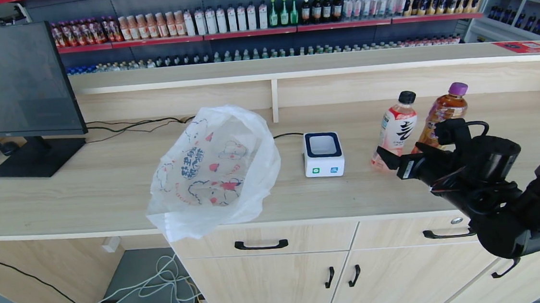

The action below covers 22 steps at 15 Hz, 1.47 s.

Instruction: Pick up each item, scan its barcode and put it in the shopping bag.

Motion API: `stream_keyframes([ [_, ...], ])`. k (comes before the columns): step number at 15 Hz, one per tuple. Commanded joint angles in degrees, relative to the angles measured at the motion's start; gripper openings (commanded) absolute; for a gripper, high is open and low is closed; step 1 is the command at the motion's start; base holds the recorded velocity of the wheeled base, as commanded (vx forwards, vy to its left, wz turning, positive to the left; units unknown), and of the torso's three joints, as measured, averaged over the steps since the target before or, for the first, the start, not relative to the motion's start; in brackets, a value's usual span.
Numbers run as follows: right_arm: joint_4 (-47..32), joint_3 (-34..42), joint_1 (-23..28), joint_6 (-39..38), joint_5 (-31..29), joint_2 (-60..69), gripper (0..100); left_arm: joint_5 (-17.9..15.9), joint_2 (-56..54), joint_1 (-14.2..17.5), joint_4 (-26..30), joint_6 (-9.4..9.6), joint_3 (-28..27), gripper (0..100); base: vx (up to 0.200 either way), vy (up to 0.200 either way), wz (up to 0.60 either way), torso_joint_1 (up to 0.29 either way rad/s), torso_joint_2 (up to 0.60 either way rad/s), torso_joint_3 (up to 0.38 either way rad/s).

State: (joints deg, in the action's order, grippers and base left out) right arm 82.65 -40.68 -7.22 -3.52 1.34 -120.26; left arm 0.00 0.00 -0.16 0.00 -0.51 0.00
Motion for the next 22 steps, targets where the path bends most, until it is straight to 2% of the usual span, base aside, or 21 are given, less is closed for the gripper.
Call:
stream_keyframes([
  [1, -0.04, -0.98, 0.63, 0.01, -0.29, -1.29, 100, 0.0, 0.0, -0.02, 0.0, -0.02, 0.0, 100, 0.0, 0.0, 0.0, 0.0, 0.0, 0.0],
  [6, -0.04, -4.76, 0.71, 0.1, -0.29, -4.02, 100, 0.0, 0.0, -0.02, 0.0, -0.02, 0.0, 100, 0.0, 0.0, 0.0, 0.0, 0.0, 0.0],
  [9, -0.21, -10.12, 0.8, 0.18, -0.73, -5.25, 100, 0.0, 0.0, -0.02, 0.0, 0.07, 0.0, 100, 0.0, 0.0, 0.0, 0.0, 0.0, 0.0],
  [22, -0.39, -16.54, 0.54, 0.36, -0.99, -9.29, 100, 0.0, 0.0, -0.02, 0.0, -0.1, 0.0, 100, 0.0, 0.0, 0.0, 0.0, 0.0, 0.0],
])
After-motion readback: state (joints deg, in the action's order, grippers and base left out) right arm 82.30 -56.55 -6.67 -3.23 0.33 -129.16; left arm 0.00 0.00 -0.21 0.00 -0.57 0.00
